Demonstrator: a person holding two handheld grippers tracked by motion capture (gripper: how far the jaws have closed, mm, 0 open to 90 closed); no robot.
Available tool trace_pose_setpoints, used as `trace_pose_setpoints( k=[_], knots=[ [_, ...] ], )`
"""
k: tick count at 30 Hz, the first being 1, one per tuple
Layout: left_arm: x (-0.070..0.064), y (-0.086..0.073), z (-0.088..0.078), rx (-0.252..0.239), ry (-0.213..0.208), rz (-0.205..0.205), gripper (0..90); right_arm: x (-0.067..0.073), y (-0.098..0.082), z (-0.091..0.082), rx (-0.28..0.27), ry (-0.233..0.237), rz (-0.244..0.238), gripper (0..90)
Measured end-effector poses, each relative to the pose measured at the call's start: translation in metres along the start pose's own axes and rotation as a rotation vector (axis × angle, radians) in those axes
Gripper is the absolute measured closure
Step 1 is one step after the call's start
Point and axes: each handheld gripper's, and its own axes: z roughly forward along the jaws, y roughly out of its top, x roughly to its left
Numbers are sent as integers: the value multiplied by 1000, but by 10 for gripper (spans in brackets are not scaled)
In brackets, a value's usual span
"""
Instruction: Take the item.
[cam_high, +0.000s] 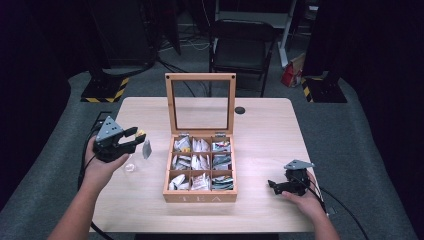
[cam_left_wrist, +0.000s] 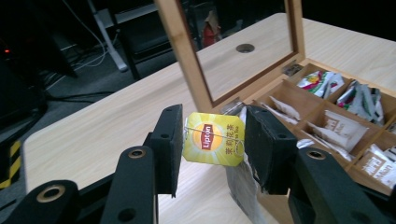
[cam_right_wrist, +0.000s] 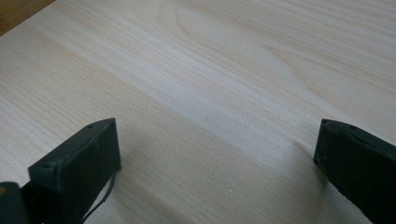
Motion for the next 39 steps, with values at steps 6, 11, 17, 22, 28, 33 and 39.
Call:
trace_pose_setpoints(
  k=[6, 11, 17, 22, 28, 33, 39],
  knots=[
    [11, -4, -8, 3, 30, -16, 578, 0, 0, 0, 0, 0, 0, 0],
    [18, -9, -12, 4, 54, -31, 578, 0, 0, 0, 0, 0, 1, 0],
    [25, -14, -16, 1, 75, -53, 578, 0, 0, 0, 0, 0, 0, 0],
    [32, -21, -17, 4, 90, -75, 578, 0, 0, 0, 0, 0, 0, 0],
    [37, -27, -17, 18, 110, -87, 578, 0, 0, 0, 0, 0, 1, 0],
    [42, -32, -18, 25, 125, -100, 579, 0, 0, 0, 0, 0, 0, 0],
    [47, -38, -17, 35, 138, -121, 578, 0, 0, 0, 0, 0, 1, 0]
  ],
)
